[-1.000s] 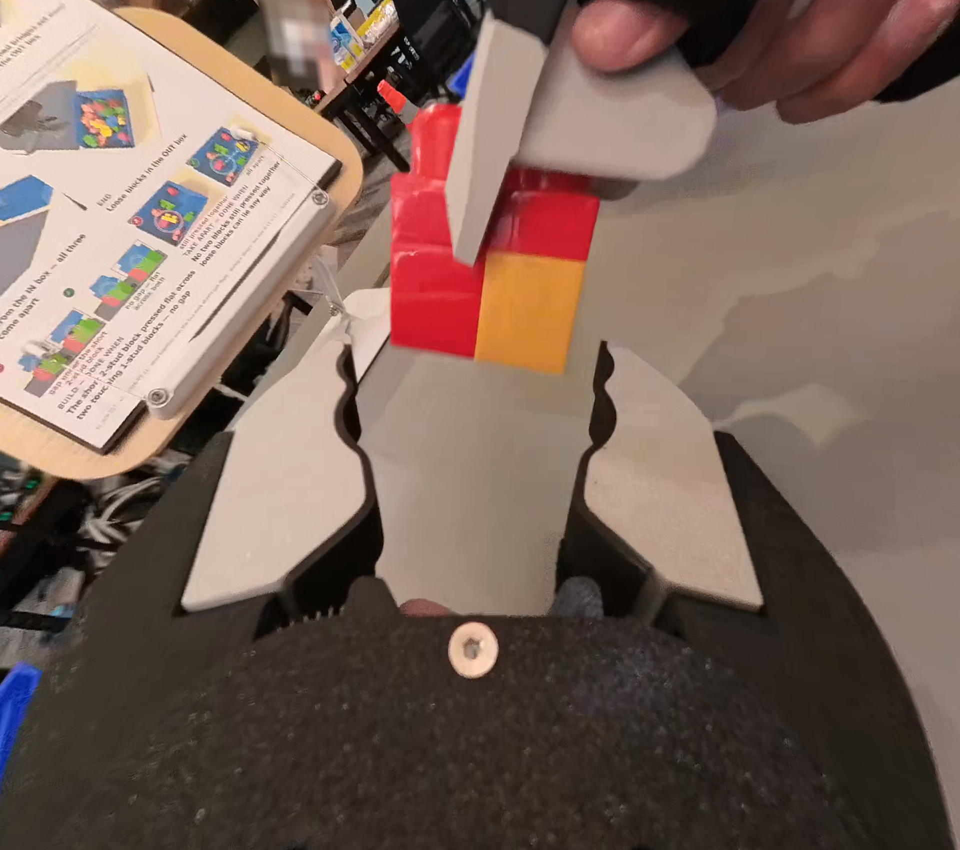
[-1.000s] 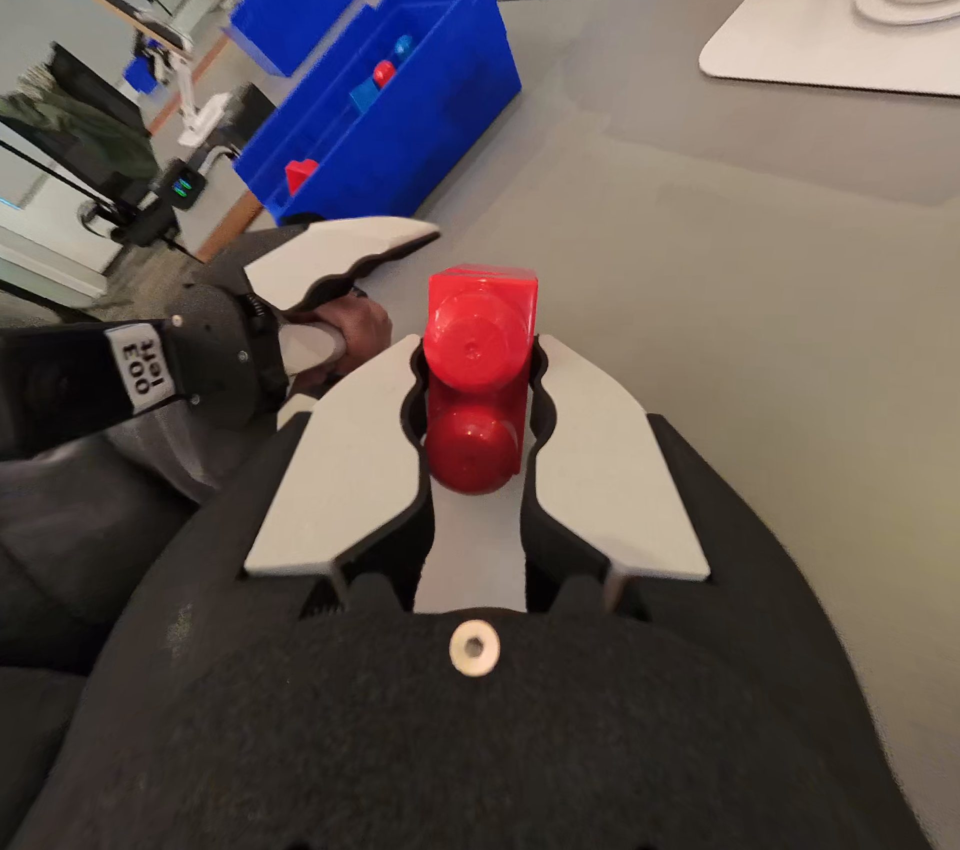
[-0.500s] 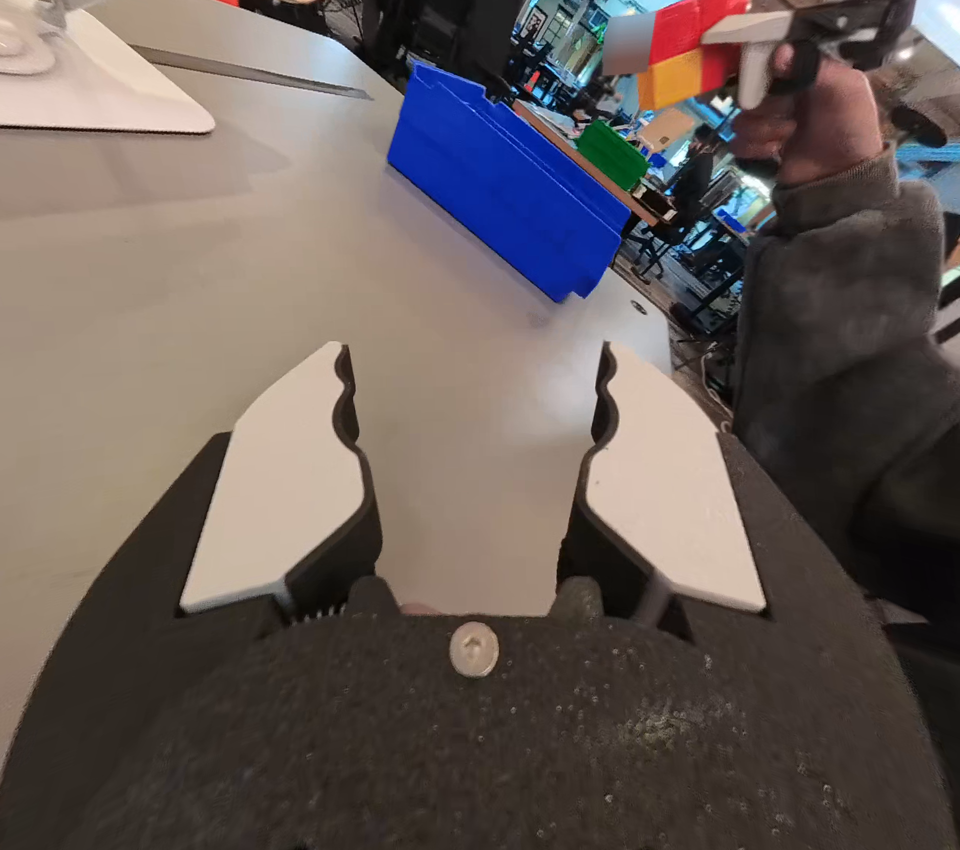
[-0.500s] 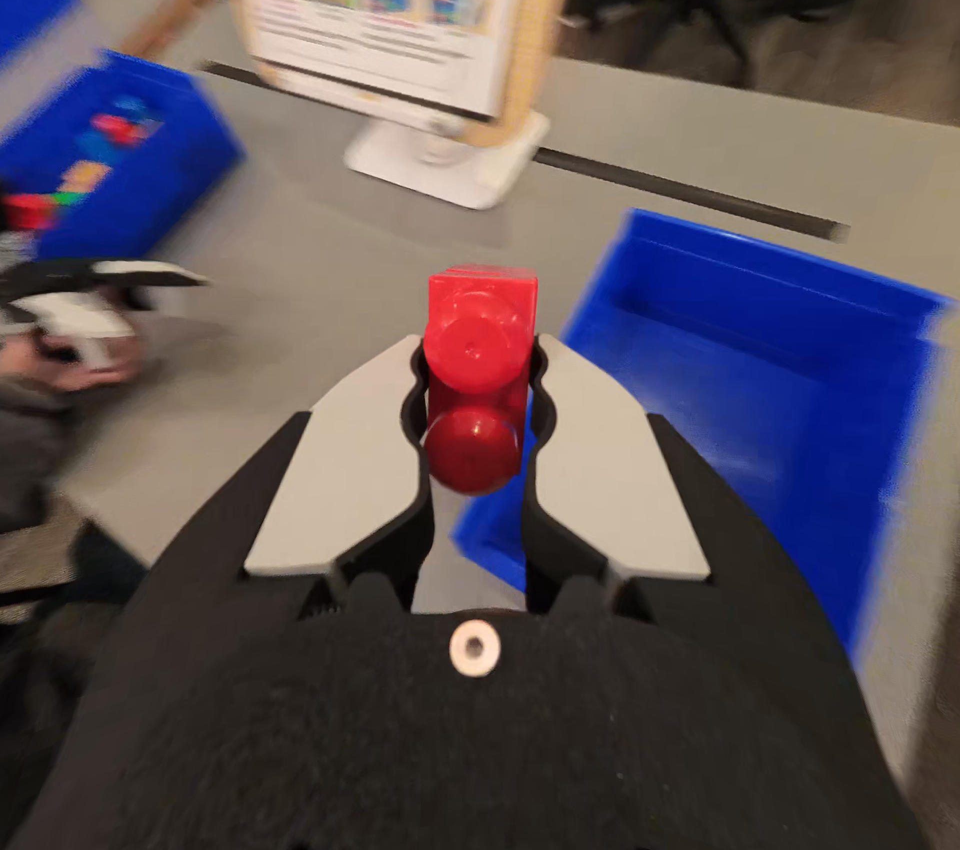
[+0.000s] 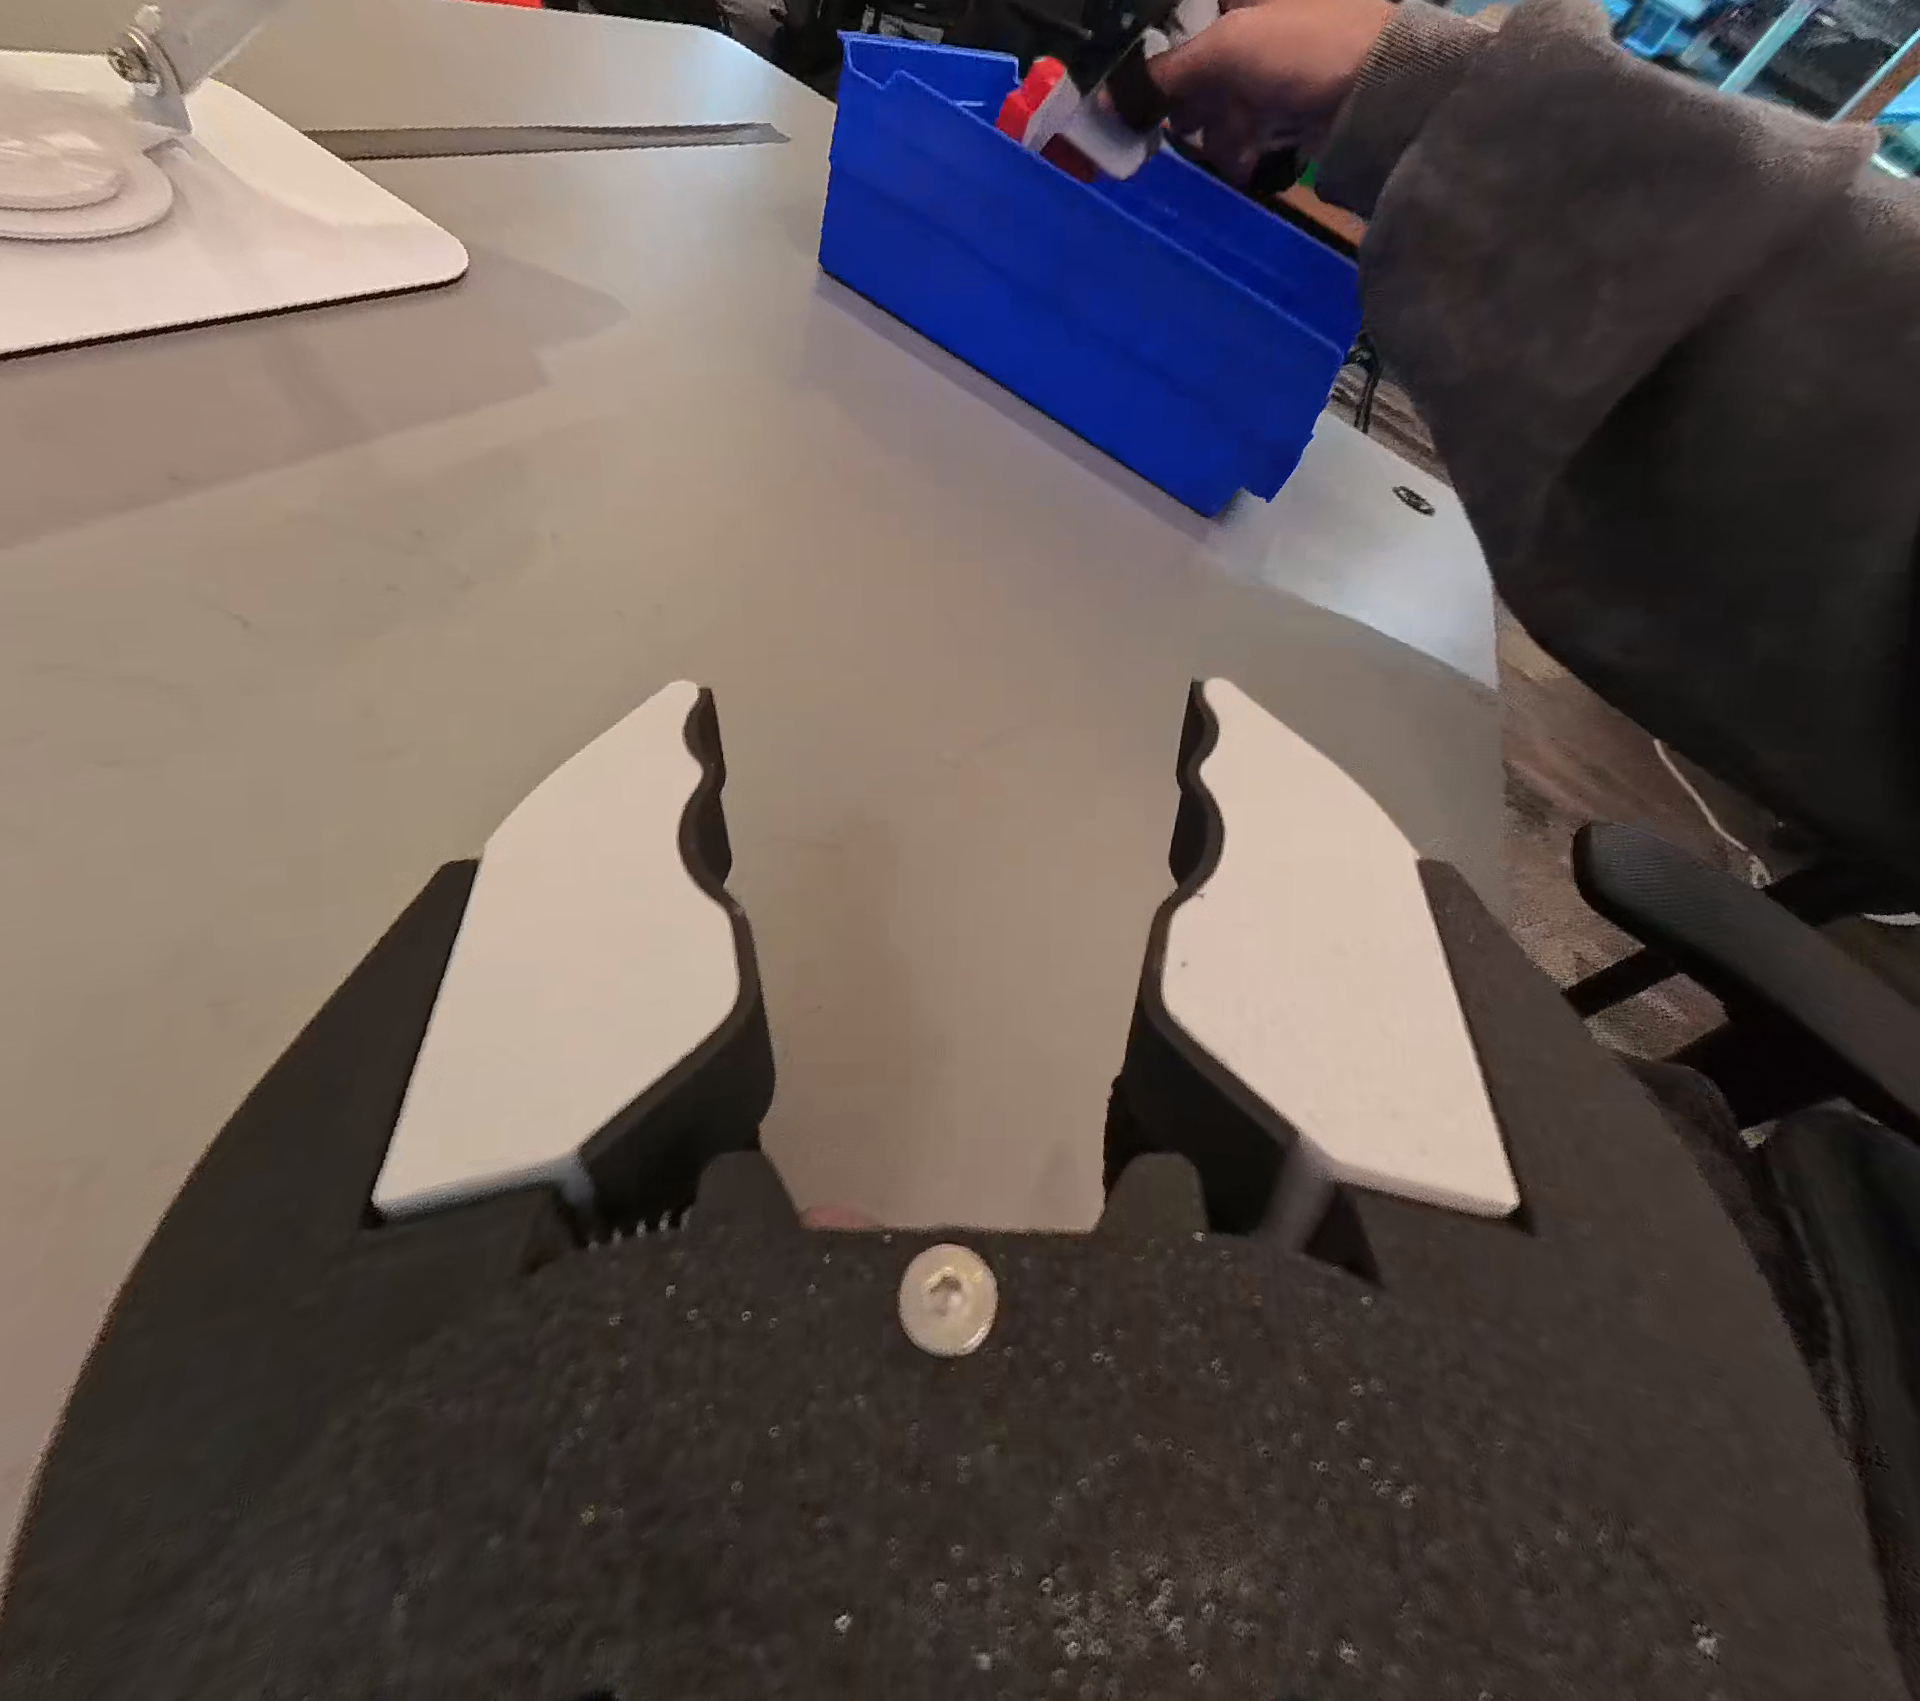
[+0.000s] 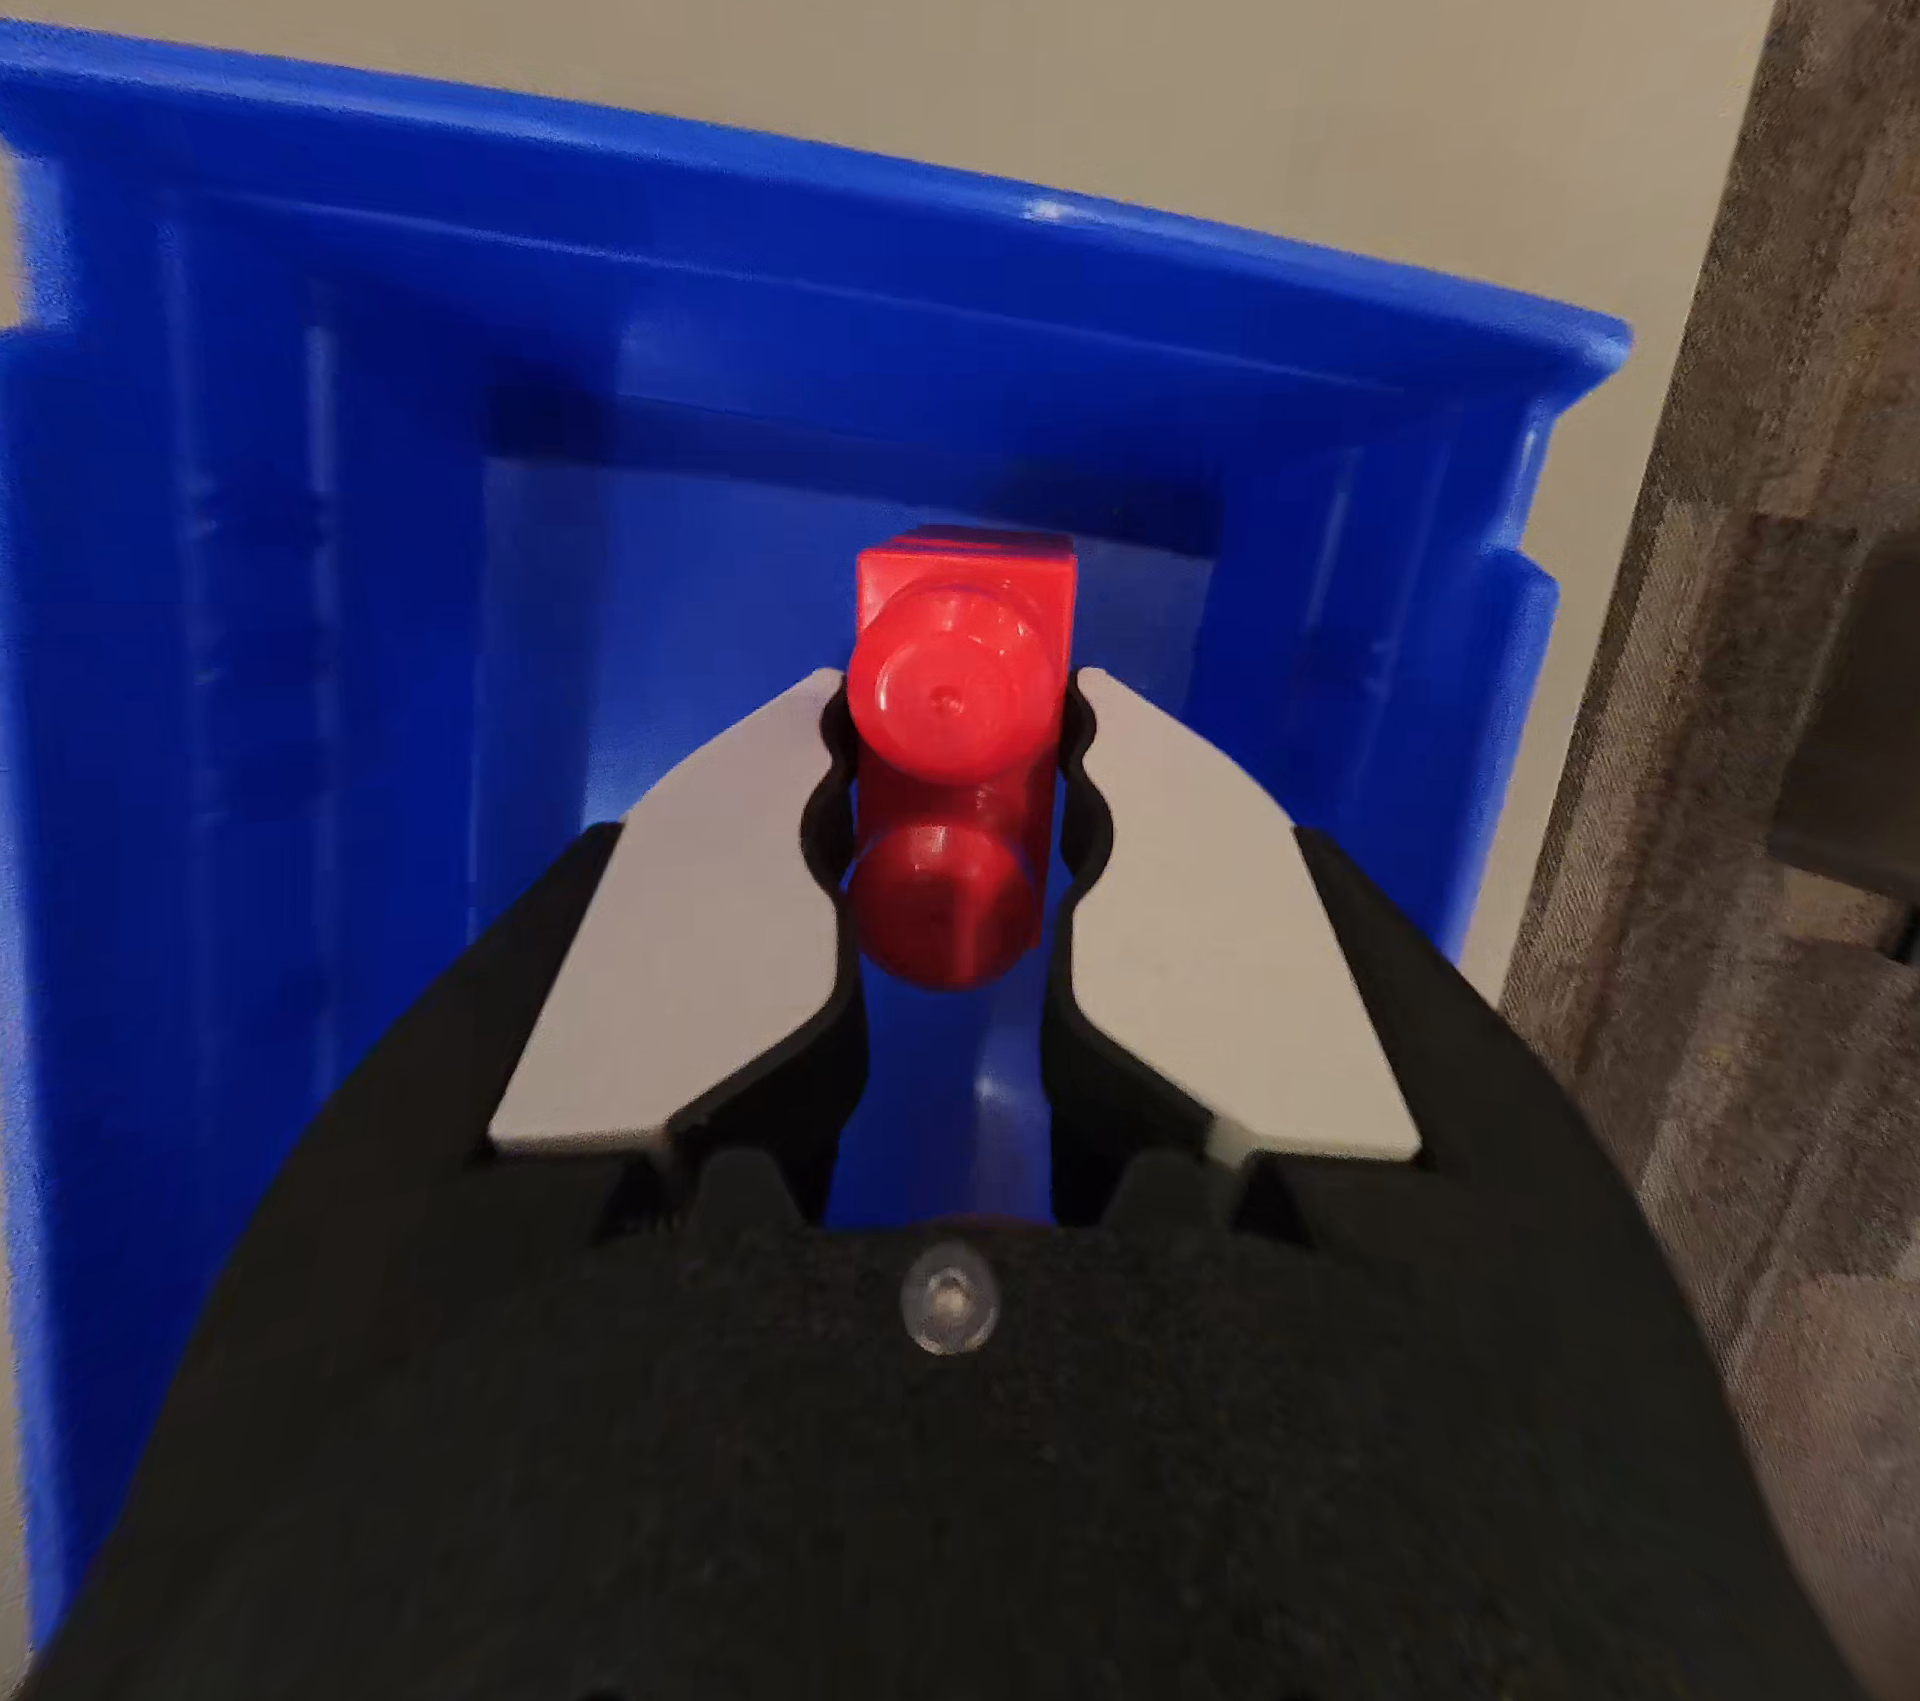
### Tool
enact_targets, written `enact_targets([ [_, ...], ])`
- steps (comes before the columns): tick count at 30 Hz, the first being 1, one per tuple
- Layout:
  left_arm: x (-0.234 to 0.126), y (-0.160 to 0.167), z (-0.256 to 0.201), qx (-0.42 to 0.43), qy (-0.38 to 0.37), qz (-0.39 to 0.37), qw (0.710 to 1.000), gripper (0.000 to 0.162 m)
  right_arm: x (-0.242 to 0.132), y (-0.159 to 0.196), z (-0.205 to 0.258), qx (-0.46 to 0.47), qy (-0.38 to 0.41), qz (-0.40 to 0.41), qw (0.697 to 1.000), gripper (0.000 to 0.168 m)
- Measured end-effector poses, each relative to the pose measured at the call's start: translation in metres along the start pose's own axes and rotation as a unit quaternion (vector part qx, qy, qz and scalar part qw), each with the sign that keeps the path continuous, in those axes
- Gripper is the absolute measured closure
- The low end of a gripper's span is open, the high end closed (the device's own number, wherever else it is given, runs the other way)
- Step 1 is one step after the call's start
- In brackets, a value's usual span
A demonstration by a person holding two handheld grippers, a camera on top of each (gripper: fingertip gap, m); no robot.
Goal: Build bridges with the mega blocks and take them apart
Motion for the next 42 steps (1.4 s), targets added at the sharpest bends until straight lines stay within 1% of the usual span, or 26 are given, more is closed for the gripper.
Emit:
enact_targets([
  [3,-0.001,-0.001,0.002,0.012,-0.016,-0.004,1.000,0.080,0.019,-0.002,-0.006,0.008,0.016,0.029,0.999,0.131],
  [6,-0.003,-0.002,0.004,0.011,-0.022,-0.006,1.000,0.080,0.030,-0.002,-0.005,0.006,0.003,0.057,0.998,0.131],
  [12,0.000,0.001,0.004,0.031,-0.035,0.007,0.999,0.081,0.038,-0.007,-0.007,0.010,-0.001,0.053,0.999,0.131],
  [15,0.003,0.005,0.002,0.046,-0.040,0.018,0.998,0.081,0.042,-0.004,-0.012,0.008,0.018,0.060,0.998,0.130],
  [16,0.004,0.006,0.002,0.051,-0.043,0.022,0.998,0.081,0.043,-0.002,-0.014,0.002,0.025,0.061,0.998,0.129],
  [18,0.005,0.007,0.001,0.063,-0.048,0.025,0.997,0.081,0.042,0.000,-0.019,-0.014,0.059,0.058,0.996,0.115],
  [20,0.005,0.008,0.001,0.069,-0.053,0.028,0.996,0.080,0.031,0.000,-0.022,-0.040,0.094,0.043,0.994,0.107],
  [22,0.005,0.010,0.001,0.069,-0.052,0.034,0.996,0.080,0.007,-0.002,-0.020,-0.069,0.126,0.011,0.990,0.105],
  [24,0.004,0.010,0.003,0.071,-0.054,0.033,0.995,0.080,-0.031,-0.005,-0.011,-0.086,0.152,-0.051,0.983,0.105],
  [26,0.002,0.009,0.004,0.071,-0.056,0.028,0.996,0.081,-0.076,0.000,0.005,-0.086,0.152,-0.126,0.976,0.103],
  [28,0.000,0.009,0.006,0.064,-0.063,0.026,0.996,0.082,-0.122,0.011,0.027,-0.074,0.123,-0.213,0.967,0.103],
  [29,-0.001,0.009,0.007,0.060,-0.067,0.030,0.995,0.081,-0.143,0.019,0.044,-0.067,0.091,-0.261,0.959,0.103],
  [31,-0.003,0.008,0.006,0.054,-0.077,0.036,0.995,0.080,-0.173,0.035,0.090,-0.074,-0.015,-0.352,0.933,0.104],
  [33,-0.007,0.005,0.001,0.047,-0.088,0.035,0.994,0.079,-0.189,0.052,0.142,-0.086,-0.129,-0.416,0.896,0.093],
  [34,-0.011,0.003,-0.002,0.042,-0.097,0.032,0.994,0.078,-0.193,0.060,0.169,-0.089,-0.181,-0.441,0.874,0.090],
  [36,-0.022,-0.003,-0.011,0.034,-0.117,0.014,0.992,0.076,-0.192,0.077,0.217,-0.092,-0.253,-0.480,0.835,0.088],
  [37,-0.029,-0.005,-0.016,0.033,-0.128,0.000,0.991,0.075,-0.187,0.085,0.238,-0.098,-0.266,-0.497,0.821,0.083],
  [38,-0.036,-0.007,-0.021,0.032,-0.139,-0.013,0.990,0.074,-0.179,0.092,0.253,-0.098,-0.265,-0.510,0.812,0.085],
  [40,-0.050,-0.006,-0.030,0.036,-0.169,-0.036,0.984,0.074,-0.154,0.106,0.280,-0.090,-0.264,-0.521,0.807,0.082],
  [42,-0.062,0.000,-0.036,0.045,-0.195,-0.049,0.978,0.075,-0.137,0.121,0.304,-0.067,-0.292,-0.525,0.797,0.082],
])
Point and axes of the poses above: each gripper's, where its closed fingertips meet, x out along the fingers, y out of its underside, z = x × y across the jaws, the point moved 4 cm from there along -x, back along the fingers, and after that the axes turned 3 degrees about -x, right-handed, at the moved point
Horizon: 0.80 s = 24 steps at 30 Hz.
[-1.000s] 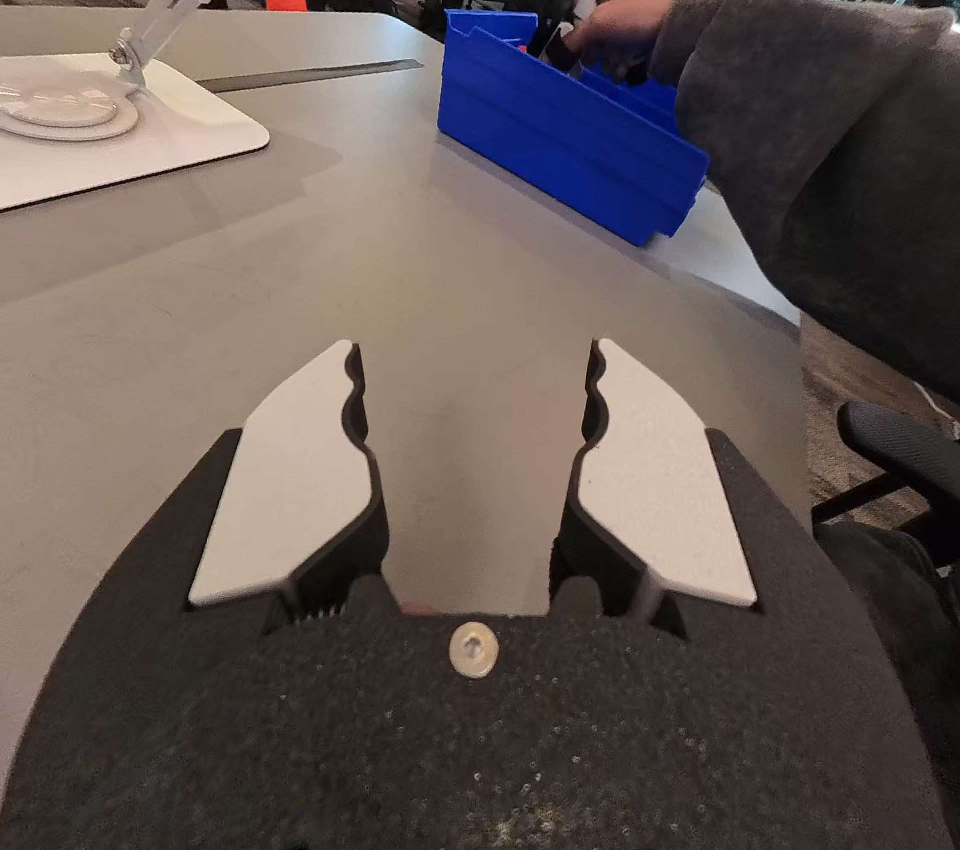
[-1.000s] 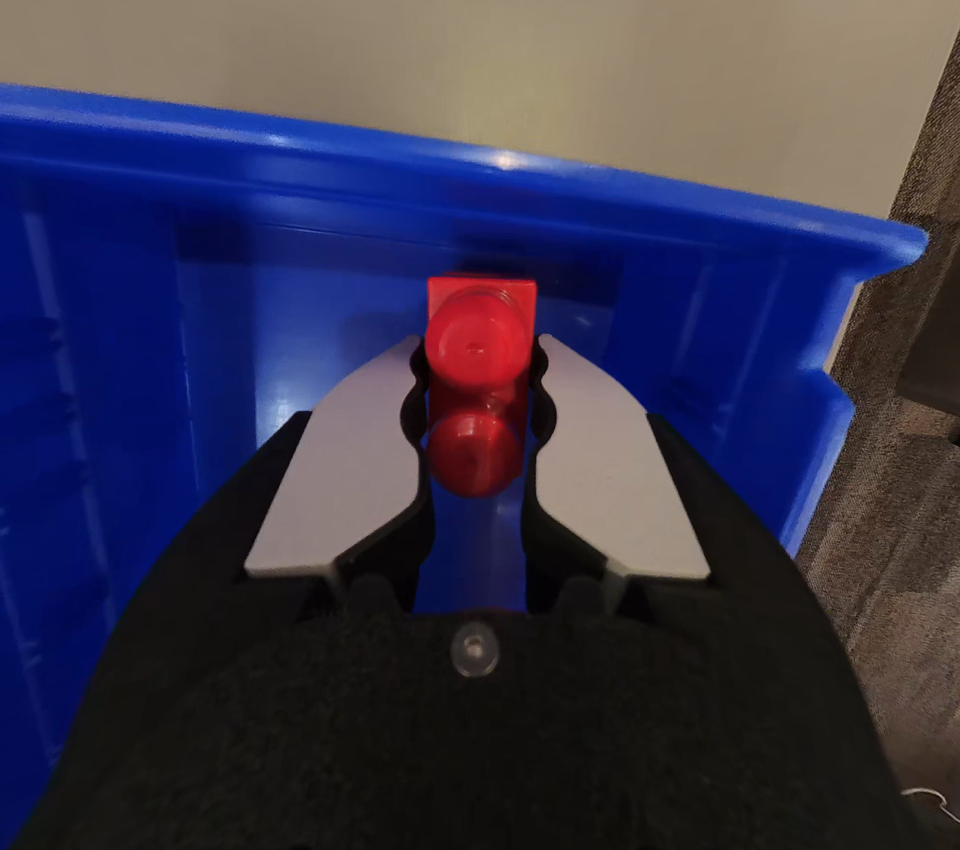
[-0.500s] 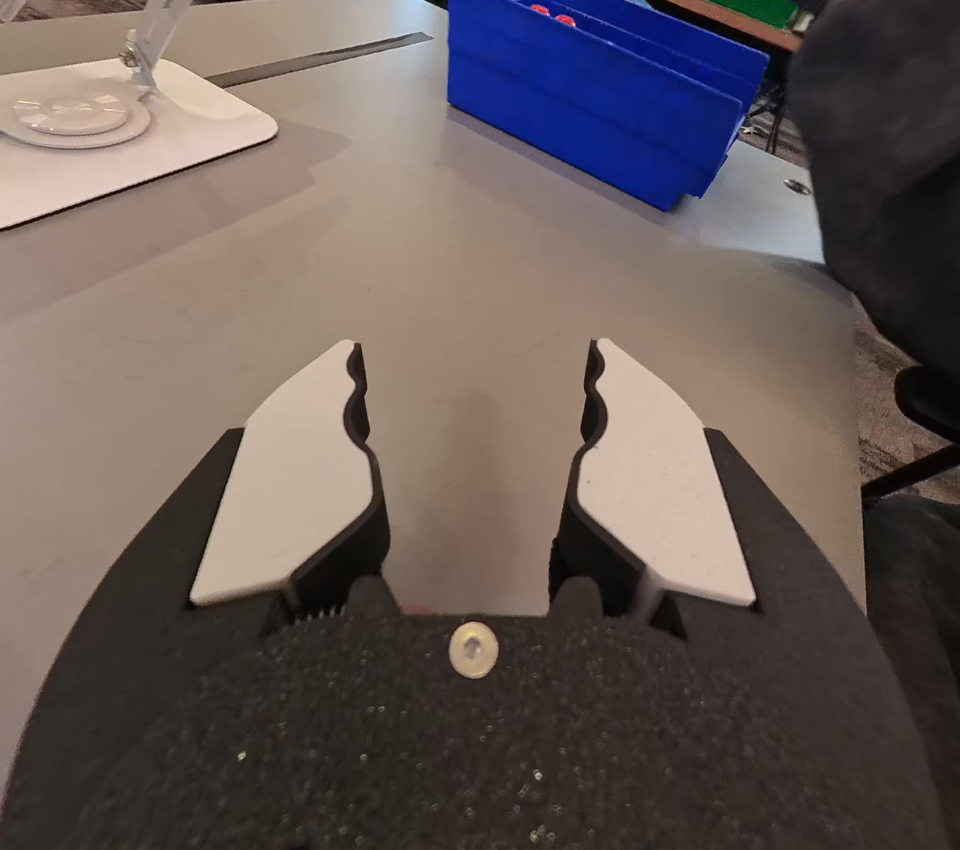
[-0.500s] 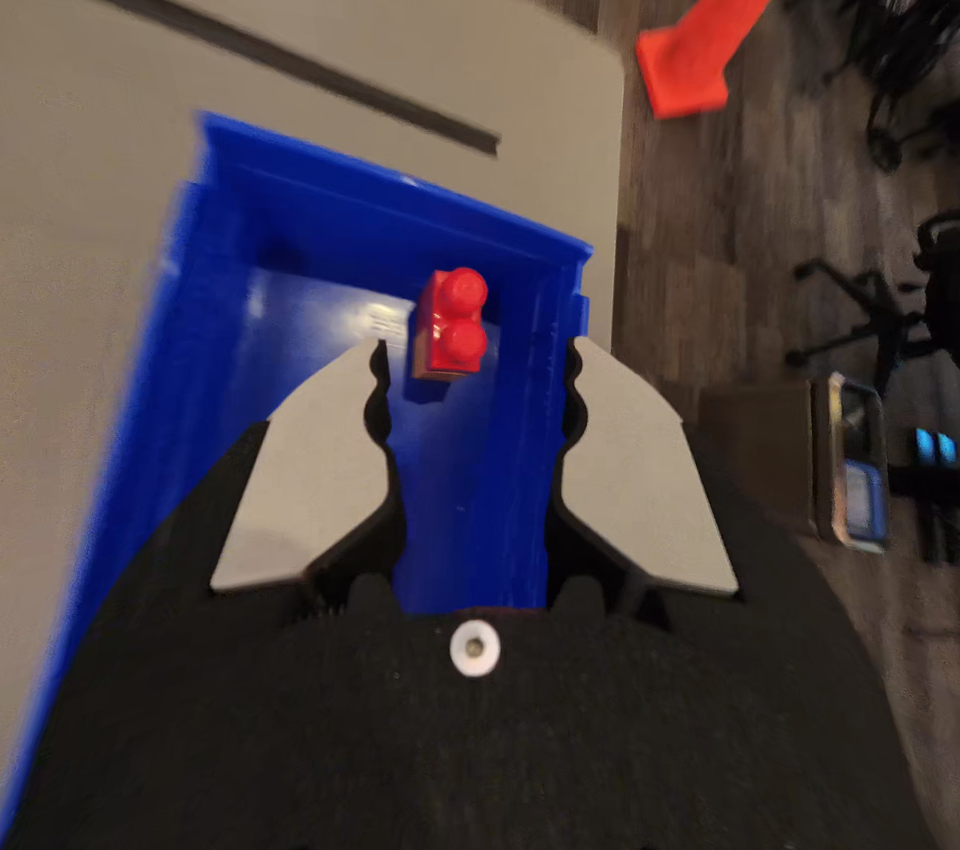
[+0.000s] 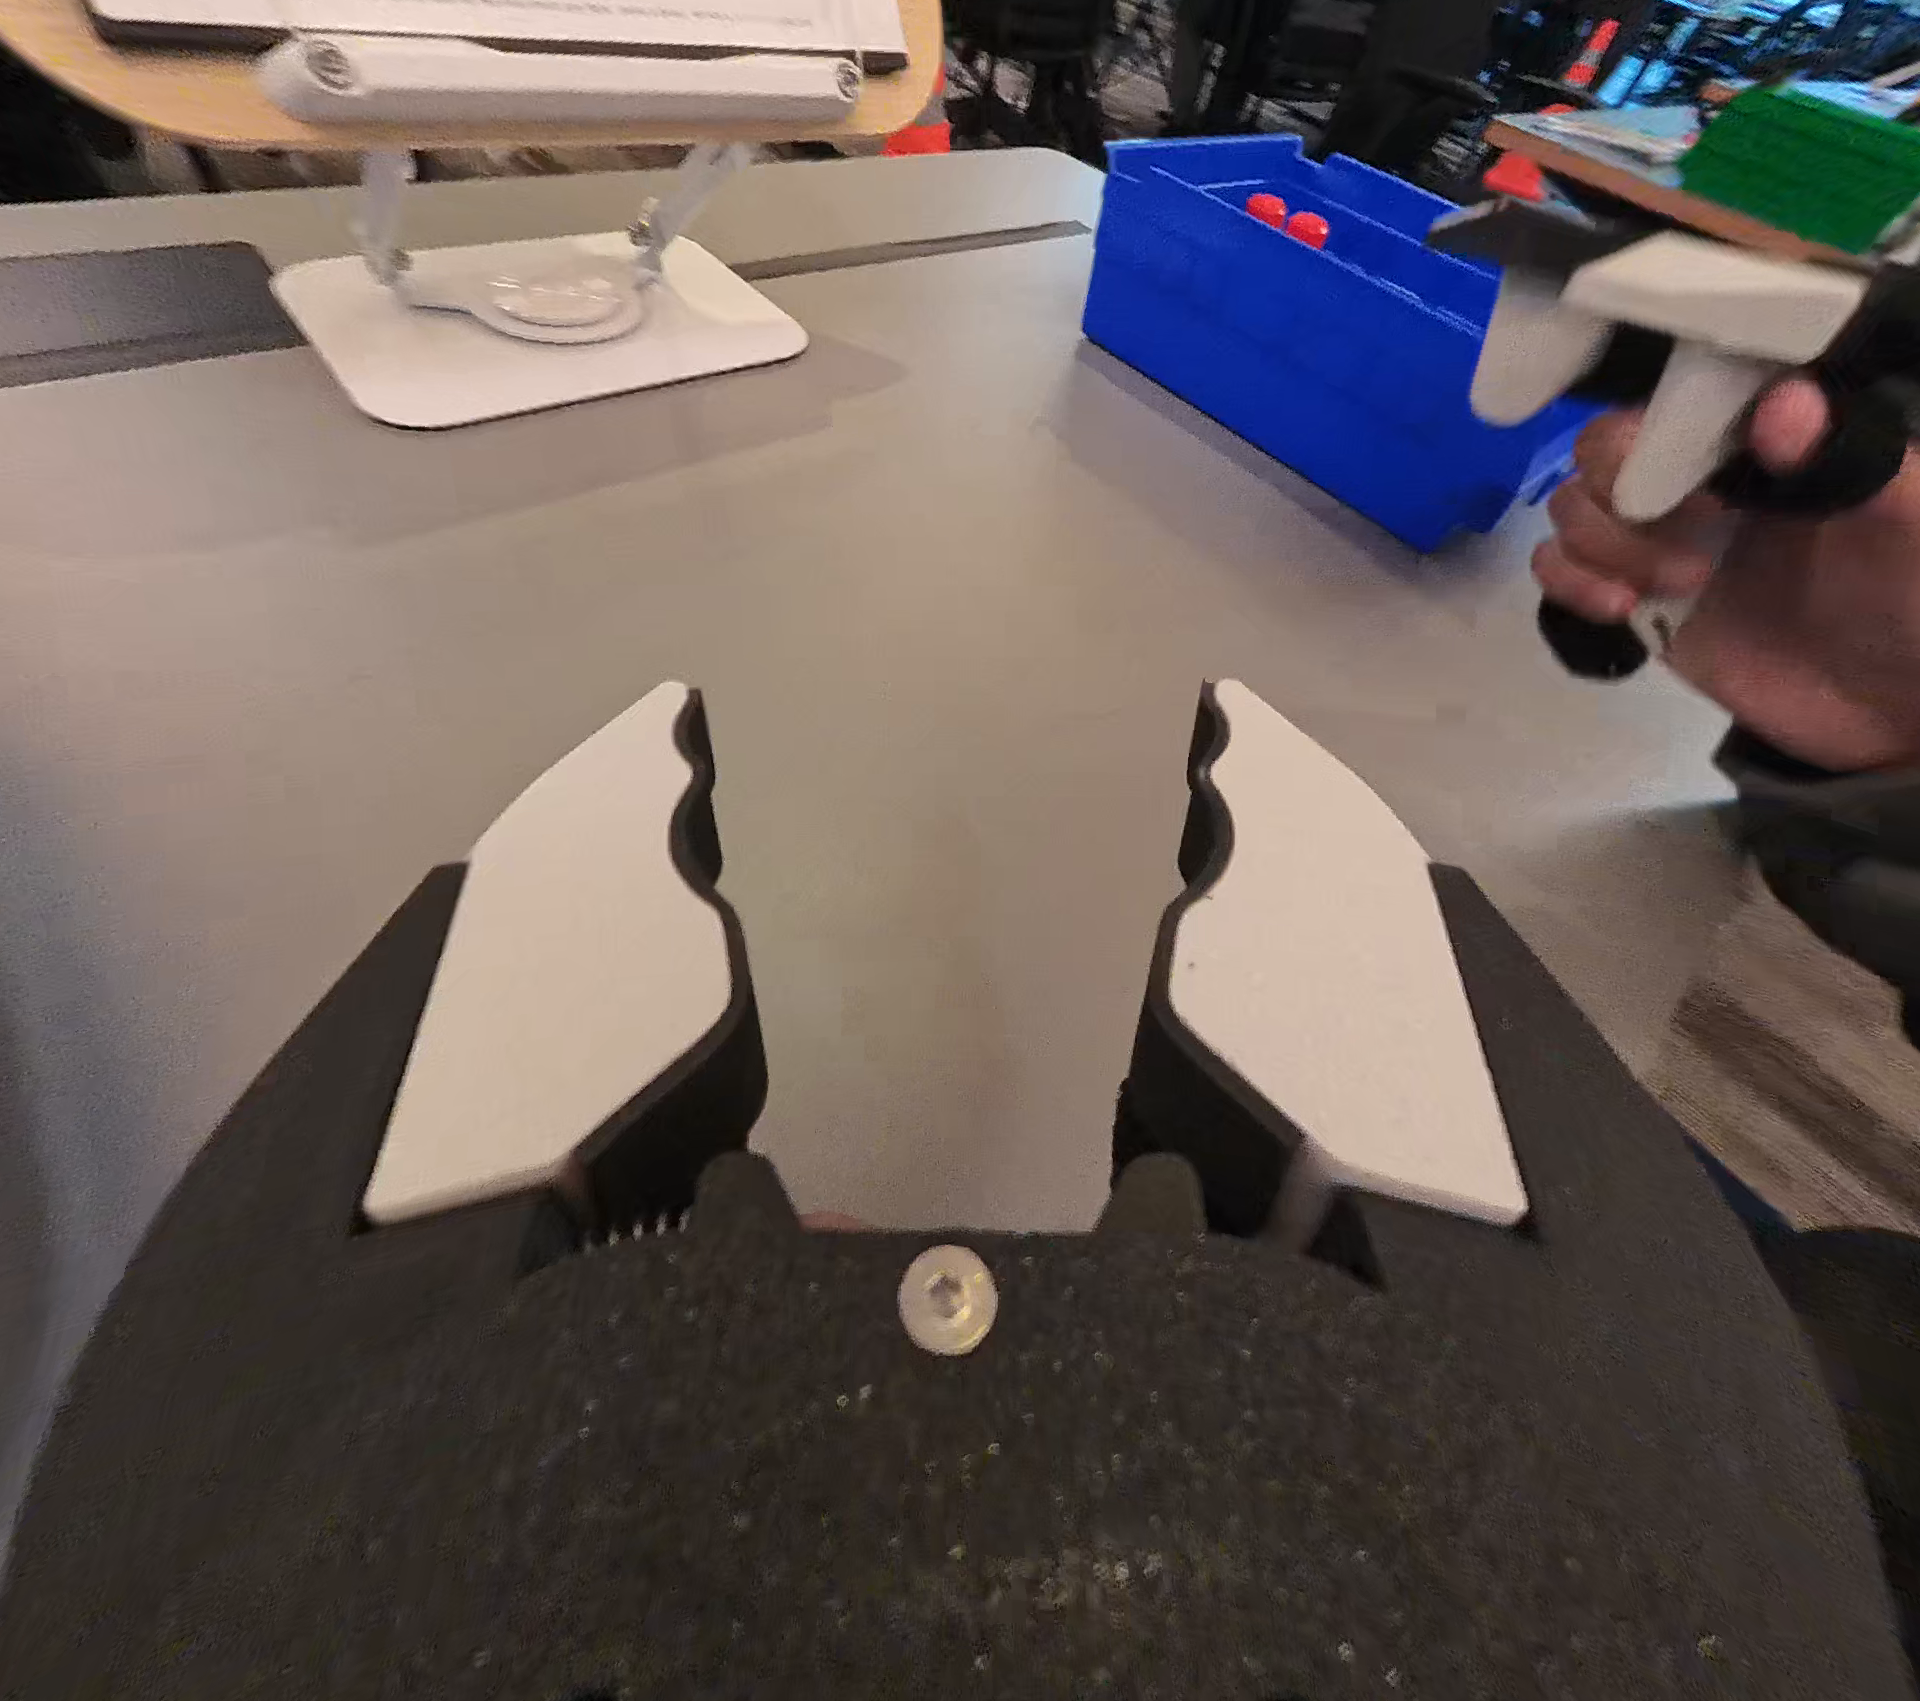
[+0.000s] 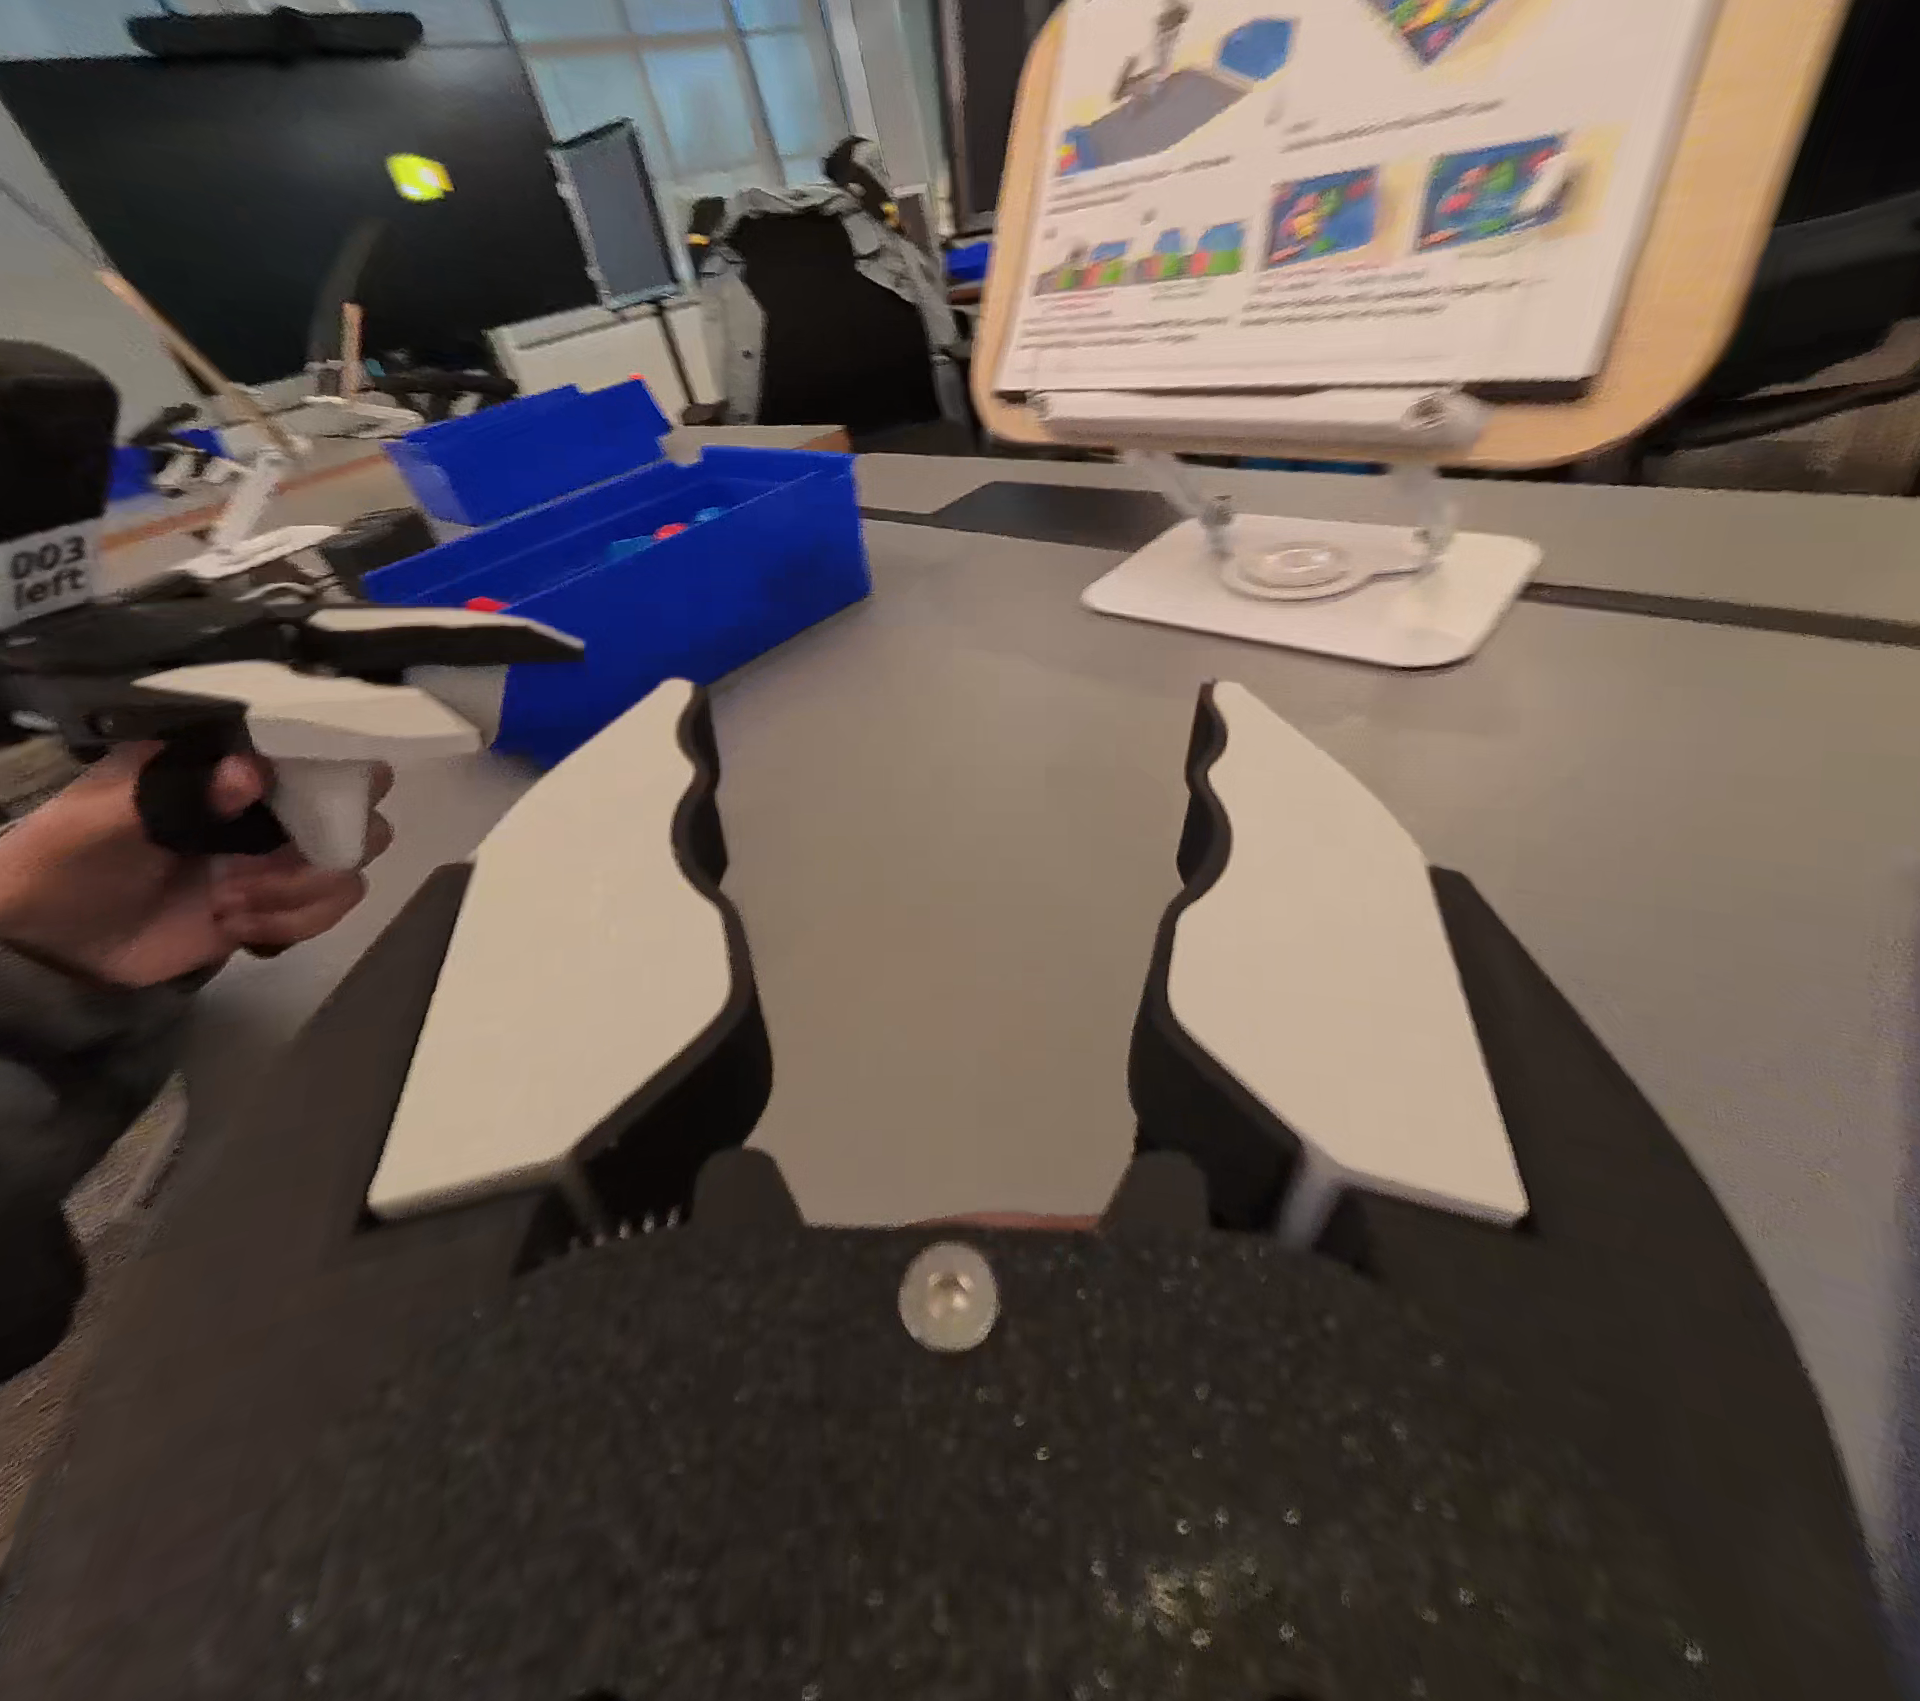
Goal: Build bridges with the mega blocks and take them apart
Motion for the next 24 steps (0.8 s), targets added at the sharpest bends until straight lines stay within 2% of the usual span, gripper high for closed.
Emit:
enact_targets([
  [3,-0.015,0.012,0.004,0.019,-0.046,-0.007,0.999,0.080,0.005,0.029,0.019,-0.072,0.023,0.017,0.997,0.080],
  [8,-0.028,0.031,0.012,0.020,-0.071,0.017,0.997,0.080,0.007,0.045,0.027,-0.164,0.046,0.018,0.985,0.086],
  [14,-0.067,0.001,0.036,0.028,-0.107,0.016,0.994,0.082,0.018,0.060,0.020,-0.123,0.030,0.043,0.991,0.086],
  [18,-0.097,-0.029,0.084,-0.010,-0.130,0.055,0.990,0.084,0.022,0.060,0.021,-0.126,0.022,0.040,0.991,0.091],
  [20,-0.103,-0.044,0.119,0.005,-0.178,0.096,0.979,0.086,0.024,0.060,0.022,-0.132,0.021,0.041,0.990,0.092],
  [22,-0.099,-0.055,0.157,0.039,-0.228,0.137,0.963,0.087,0.025,0.061,0.024,-0.141,0.018,0.041,0.989,0.092],
  [24,-0.083,-0.055,0.191,0.049,-0.230,0.203,0.951,0.090,0.027,0.061,0.027,-0.150,0.011,0.043,0.988,0.092],
])
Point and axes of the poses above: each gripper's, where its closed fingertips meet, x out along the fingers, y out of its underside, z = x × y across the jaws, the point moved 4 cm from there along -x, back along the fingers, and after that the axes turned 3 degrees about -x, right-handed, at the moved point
